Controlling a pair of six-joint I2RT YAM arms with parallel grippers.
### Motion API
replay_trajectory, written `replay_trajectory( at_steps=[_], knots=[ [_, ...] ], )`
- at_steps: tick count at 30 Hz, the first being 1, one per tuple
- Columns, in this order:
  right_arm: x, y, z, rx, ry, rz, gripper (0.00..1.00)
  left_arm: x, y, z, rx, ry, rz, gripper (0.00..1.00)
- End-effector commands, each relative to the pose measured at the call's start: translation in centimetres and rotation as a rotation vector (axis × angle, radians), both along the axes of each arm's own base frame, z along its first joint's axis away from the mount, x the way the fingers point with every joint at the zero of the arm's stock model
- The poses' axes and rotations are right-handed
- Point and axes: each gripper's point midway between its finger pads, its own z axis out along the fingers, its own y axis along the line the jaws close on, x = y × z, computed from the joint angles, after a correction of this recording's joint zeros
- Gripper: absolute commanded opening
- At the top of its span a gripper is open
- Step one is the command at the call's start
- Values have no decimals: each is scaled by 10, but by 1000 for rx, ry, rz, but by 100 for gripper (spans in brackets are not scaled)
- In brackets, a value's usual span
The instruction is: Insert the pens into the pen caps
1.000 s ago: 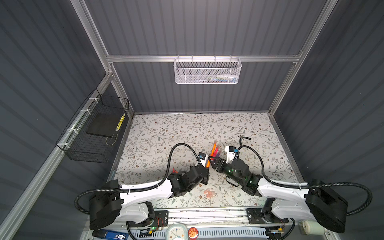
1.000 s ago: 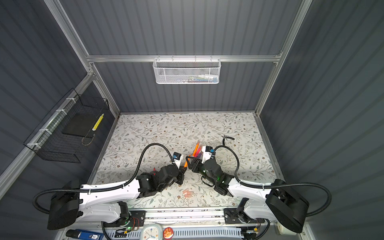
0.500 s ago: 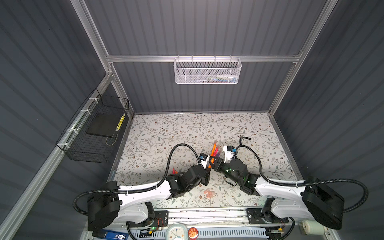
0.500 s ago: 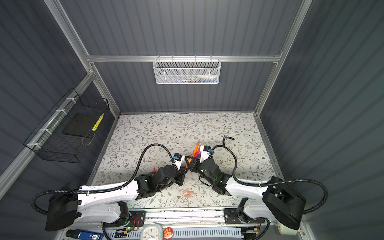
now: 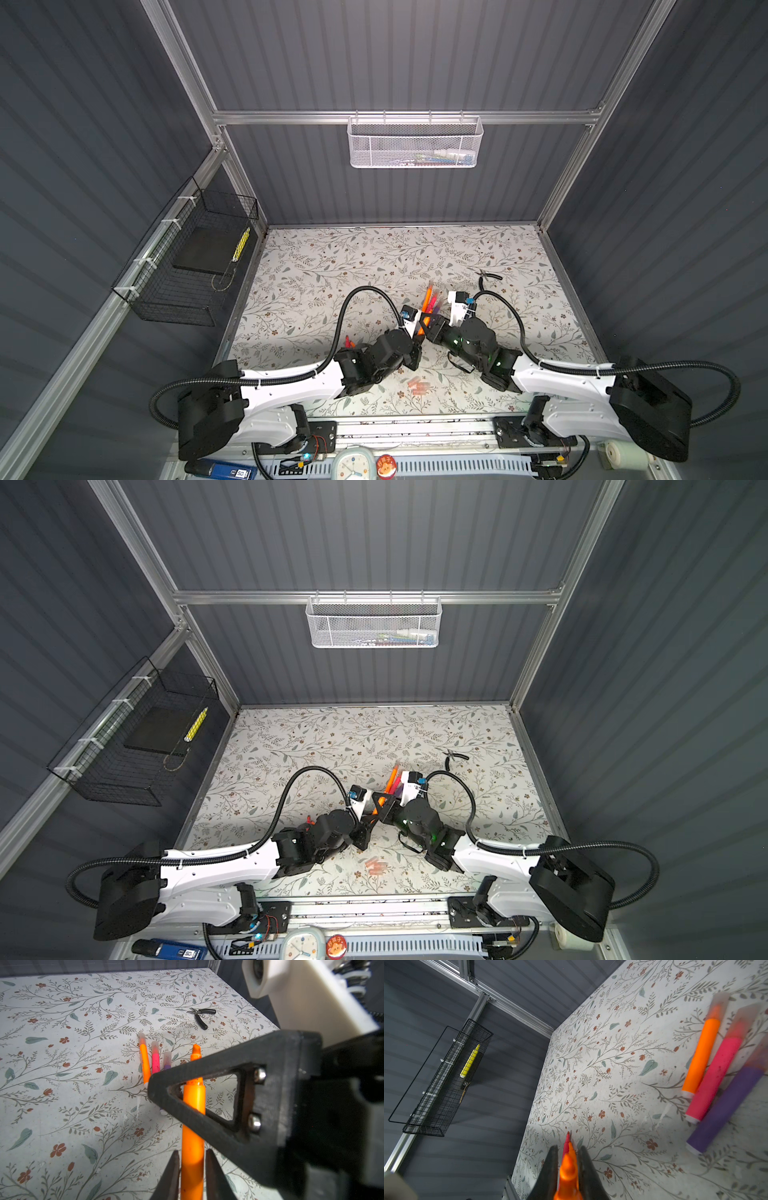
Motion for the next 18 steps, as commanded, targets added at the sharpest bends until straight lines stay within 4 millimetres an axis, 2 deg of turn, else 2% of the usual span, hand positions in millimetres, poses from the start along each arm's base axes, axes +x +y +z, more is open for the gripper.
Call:
replay_trajectory(
  at_steps=[1,6,13,18],
  knots=[
    [1,3,14,-3,-30,-1,5,4,-3,-4,22,-20,-4,28],
    [0,7,16,-1,-40,6,4,9,-6,-8,36,-25,17,29],
    [0,8,16,-21,-37,3,5,10,-5,5,17,-38,28,19],
    [-1,9,14,-23,-41,3,5,12,-3,7,9,-39,32,27]
  ],
)
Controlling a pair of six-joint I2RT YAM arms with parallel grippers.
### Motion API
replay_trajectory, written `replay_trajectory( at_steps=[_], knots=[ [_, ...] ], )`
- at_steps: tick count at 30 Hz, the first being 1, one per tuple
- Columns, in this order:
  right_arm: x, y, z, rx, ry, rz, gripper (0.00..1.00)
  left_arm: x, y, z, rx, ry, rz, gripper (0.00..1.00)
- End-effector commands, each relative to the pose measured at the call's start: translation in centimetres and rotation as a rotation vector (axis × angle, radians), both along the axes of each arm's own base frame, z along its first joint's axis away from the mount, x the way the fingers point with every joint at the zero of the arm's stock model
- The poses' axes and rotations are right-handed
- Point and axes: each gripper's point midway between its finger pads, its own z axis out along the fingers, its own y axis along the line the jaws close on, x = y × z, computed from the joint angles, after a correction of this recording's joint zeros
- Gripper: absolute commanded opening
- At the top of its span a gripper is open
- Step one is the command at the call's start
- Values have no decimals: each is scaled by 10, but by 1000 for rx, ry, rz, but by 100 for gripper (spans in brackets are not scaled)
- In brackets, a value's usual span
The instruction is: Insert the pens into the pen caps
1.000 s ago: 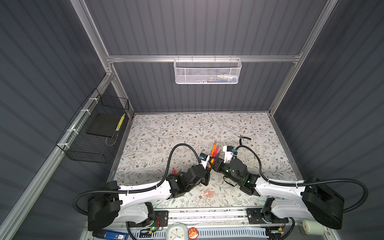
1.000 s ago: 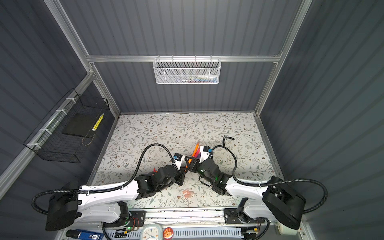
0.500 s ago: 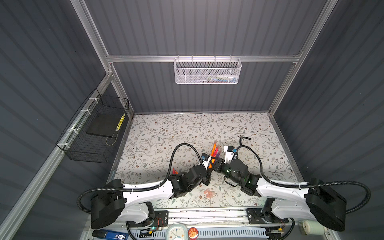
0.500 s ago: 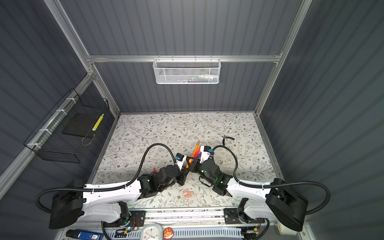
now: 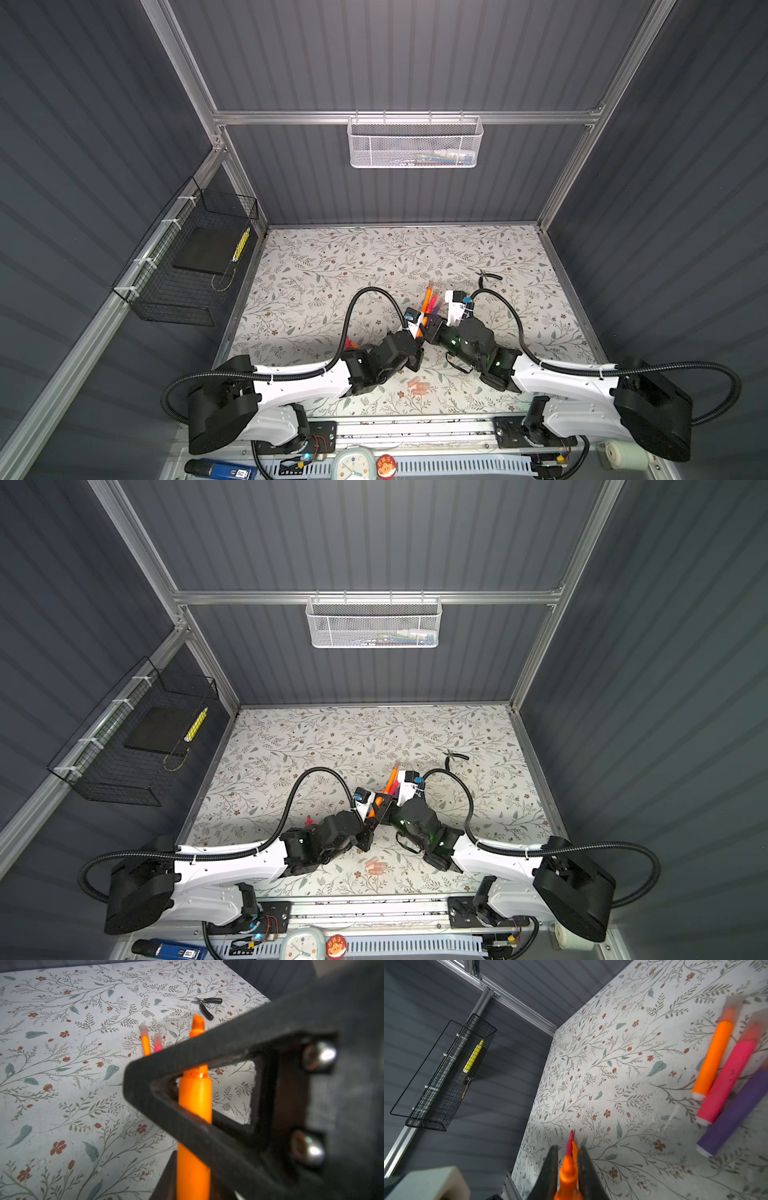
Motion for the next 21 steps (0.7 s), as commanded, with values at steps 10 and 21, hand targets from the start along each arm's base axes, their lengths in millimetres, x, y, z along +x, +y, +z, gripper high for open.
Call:
replay_trajectory(
  at_steps=[10,21],
  knots=[
    [1,1,11,-13,-35,-15,8,8,-1,23,-49,-32,22,7],
    [-12,-33,18,-134,-83,-39,49,61,81,26,-169,-79,321,0]
  ],
)
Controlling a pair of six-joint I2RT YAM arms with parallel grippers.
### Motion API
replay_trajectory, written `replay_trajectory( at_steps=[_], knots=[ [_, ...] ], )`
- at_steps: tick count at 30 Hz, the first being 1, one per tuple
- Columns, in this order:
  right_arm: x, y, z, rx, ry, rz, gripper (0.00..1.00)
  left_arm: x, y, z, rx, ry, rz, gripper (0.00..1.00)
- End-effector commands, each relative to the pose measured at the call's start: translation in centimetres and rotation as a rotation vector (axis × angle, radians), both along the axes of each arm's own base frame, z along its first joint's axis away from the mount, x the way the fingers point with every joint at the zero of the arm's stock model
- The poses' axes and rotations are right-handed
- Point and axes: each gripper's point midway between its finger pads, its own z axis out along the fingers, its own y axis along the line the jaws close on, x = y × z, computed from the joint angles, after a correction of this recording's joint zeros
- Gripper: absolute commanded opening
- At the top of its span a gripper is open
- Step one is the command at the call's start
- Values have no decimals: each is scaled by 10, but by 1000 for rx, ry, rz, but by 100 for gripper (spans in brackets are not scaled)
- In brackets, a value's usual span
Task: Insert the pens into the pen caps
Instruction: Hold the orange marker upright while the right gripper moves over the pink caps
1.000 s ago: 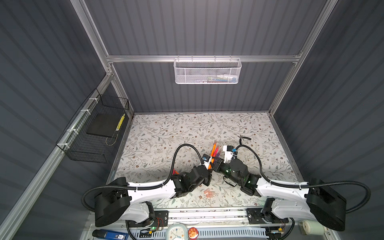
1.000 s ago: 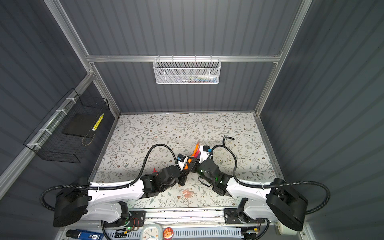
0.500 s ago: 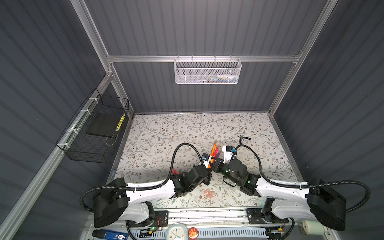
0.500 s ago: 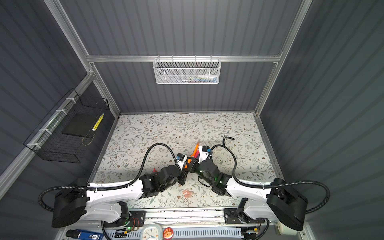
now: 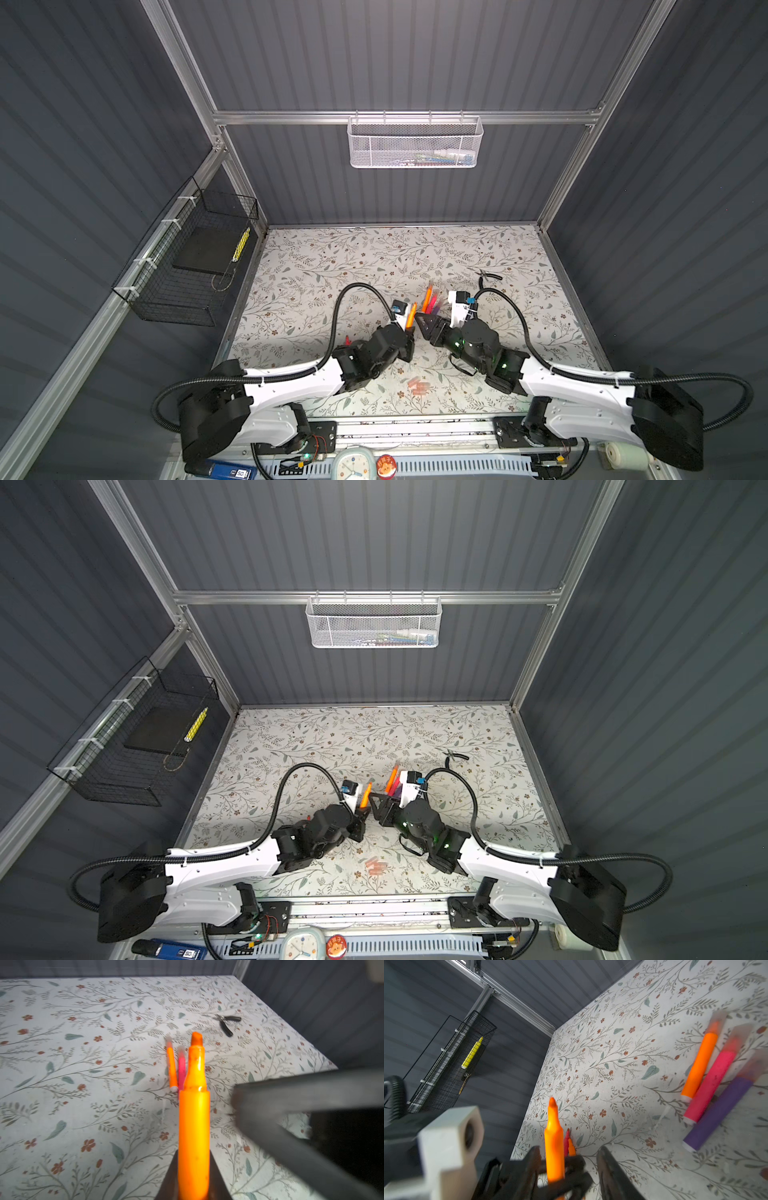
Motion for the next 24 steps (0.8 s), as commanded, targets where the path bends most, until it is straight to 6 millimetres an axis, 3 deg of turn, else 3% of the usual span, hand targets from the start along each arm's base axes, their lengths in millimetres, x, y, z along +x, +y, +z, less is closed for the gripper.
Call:
replay_trajectory(
  at_steps=[1,5,9,17,24],
  knots=[
    [-6,-25,-2,-115,-36,-38,50,31,44,24,-95,-97,160,0],
    [-22,-49,-7,-235,-32,-16,50,50,55,66,-15,-189,141,0],
    [-38,-61,-24,-323,70,17,47,51,70,97,-93,-312,175,0],
    [-75,-46,-93,-479,291,160,44,42,78,66,-12,-296,153,0],
    [-103,-13,-112,-487,336,253,44,43,81,61,11,-290,159,0]
  ],
)
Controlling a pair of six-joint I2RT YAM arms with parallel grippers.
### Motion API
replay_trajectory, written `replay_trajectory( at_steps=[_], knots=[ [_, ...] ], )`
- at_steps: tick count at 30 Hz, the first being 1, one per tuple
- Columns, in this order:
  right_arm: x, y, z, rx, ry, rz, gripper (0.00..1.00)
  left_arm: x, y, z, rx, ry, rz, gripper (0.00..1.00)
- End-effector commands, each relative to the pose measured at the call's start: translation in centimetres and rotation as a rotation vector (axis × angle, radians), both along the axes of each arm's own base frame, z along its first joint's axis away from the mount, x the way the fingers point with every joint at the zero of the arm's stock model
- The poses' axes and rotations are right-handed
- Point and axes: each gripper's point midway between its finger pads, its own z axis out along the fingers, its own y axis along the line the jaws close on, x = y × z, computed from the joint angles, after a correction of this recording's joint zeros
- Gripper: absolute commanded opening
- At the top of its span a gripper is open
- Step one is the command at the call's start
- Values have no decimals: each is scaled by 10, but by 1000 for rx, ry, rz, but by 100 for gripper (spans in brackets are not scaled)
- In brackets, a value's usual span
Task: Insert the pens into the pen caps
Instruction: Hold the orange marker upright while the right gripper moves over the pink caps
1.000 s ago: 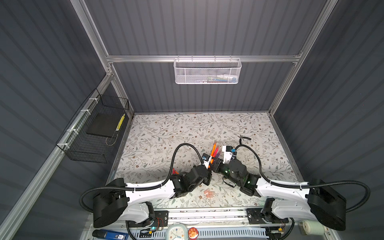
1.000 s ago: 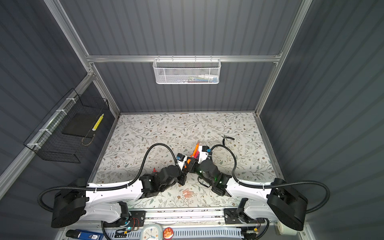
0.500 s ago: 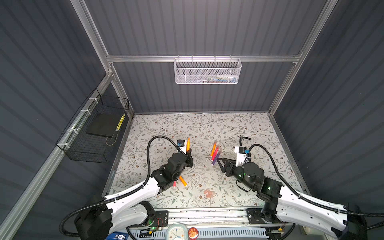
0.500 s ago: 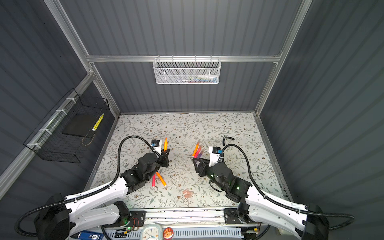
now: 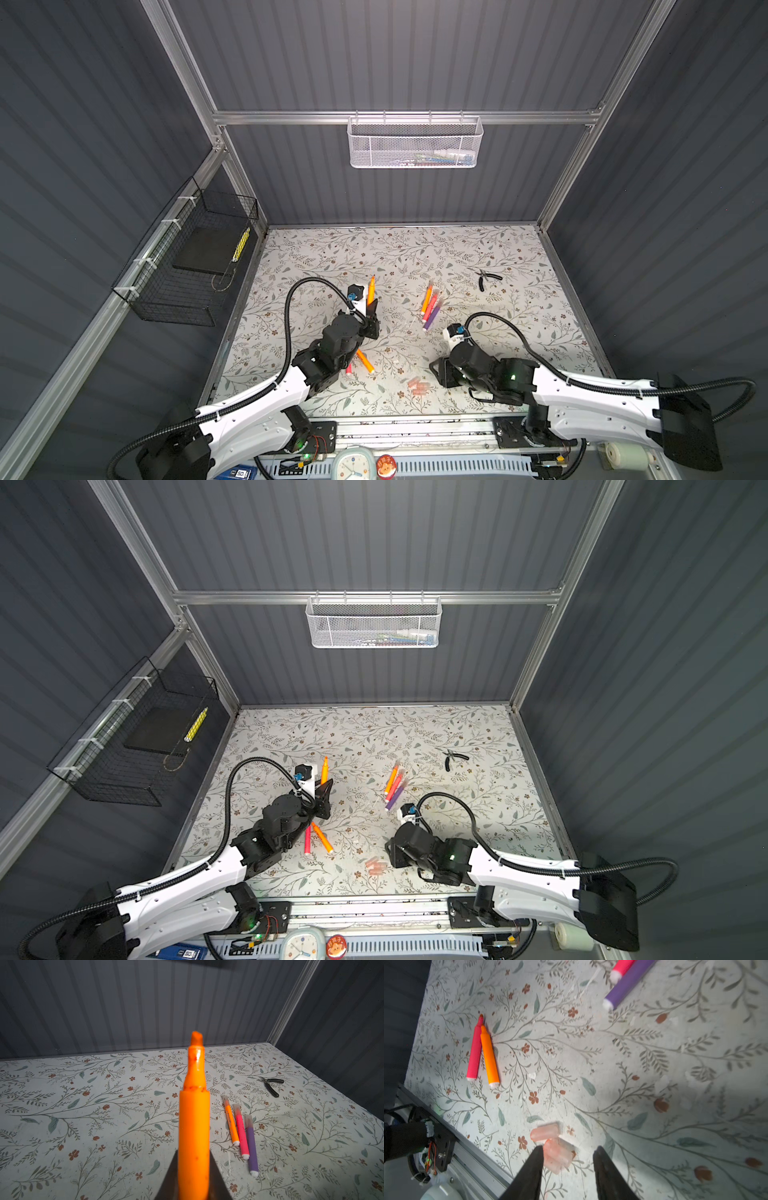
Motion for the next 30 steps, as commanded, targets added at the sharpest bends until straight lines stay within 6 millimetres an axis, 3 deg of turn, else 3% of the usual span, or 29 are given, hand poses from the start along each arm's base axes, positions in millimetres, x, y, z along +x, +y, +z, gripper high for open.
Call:
replay_trajectory(
  at_steps=[1,5,12,21,30],
  knots=[
    [-9,21,5,47,26,15,44,4,4,3,20,-16,21,0],
    [-12,32,-8,36,56,11,44,4,3,3,20,-11,16,0],
    [-8,42,-12,-15,61,1,44,3,2,8,16,-24,7,0],
    [-8,50,-33,-84,102,-1,47,6,3,5,25,-27,16,0],
    [-6,57,-40,-125,110,13,49,1,11,10,0,-40,31,0]
  ],
)
